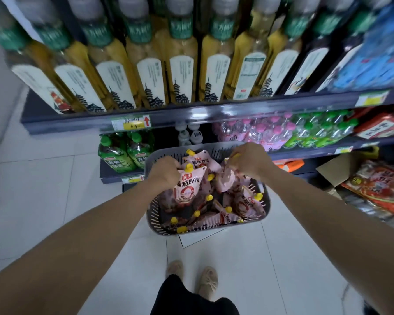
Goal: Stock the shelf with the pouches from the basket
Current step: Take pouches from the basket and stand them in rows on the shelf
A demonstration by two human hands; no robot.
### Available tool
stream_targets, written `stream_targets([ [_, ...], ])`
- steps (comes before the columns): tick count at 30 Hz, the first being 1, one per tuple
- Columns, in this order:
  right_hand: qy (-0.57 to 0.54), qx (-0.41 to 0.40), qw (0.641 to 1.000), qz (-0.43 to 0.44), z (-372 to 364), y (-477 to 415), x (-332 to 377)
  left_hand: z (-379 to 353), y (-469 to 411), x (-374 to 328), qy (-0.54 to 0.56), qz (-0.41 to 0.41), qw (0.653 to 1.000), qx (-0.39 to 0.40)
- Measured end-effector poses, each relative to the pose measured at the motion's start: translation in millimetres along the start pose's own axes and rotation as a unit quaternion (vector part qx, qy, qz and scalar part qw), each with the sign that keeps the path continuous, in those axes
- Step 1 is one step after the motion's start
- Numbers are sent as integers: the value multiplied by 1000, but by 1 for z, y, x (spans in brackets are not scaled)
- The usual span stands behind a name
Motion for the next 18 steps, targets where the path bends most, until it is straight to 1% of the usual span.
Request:
stream_targets([
  [2, 5, 34, 999, -2, 21, 14, 13, 28, 15, -18, -5, -23, 1000, -11],
  [4, 13, 33, 999, 12, 44, 29, 30, 58, 31, -35, 1, -39, 999, -28],
  [7, 35, -1, 998, 43, 81, 56, 59, 100, 54, -59, -17, -70, 996, -55],
  [11, 11, -25, 998, 60, 123, 91, 88, 151, 89, -87, -23, -106, 990, -91],
  [14, -77, -64, 993, 65, 158, 115, 105, 188, 116, -104, -18, -117, 985, -126],
  [15, -84, -81, 990, 78, 170, 124, 115, 199, 126, -110, -9, -120, 983, -138],
  [18, -40, -112, 984, 135, 199, 150, 152, 232, 153, -127, 7, -134, 976, -174],
])
Point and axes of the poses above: each hand's wrist, its own y-axis away from the middle knuckle, its own z-axis out of the back of the hand, x = y × z, the point moved 9 cm from there along -y, towards the middle knuckle, and after that the axes turned 3 degrees about -x, right-handed, at the moved point
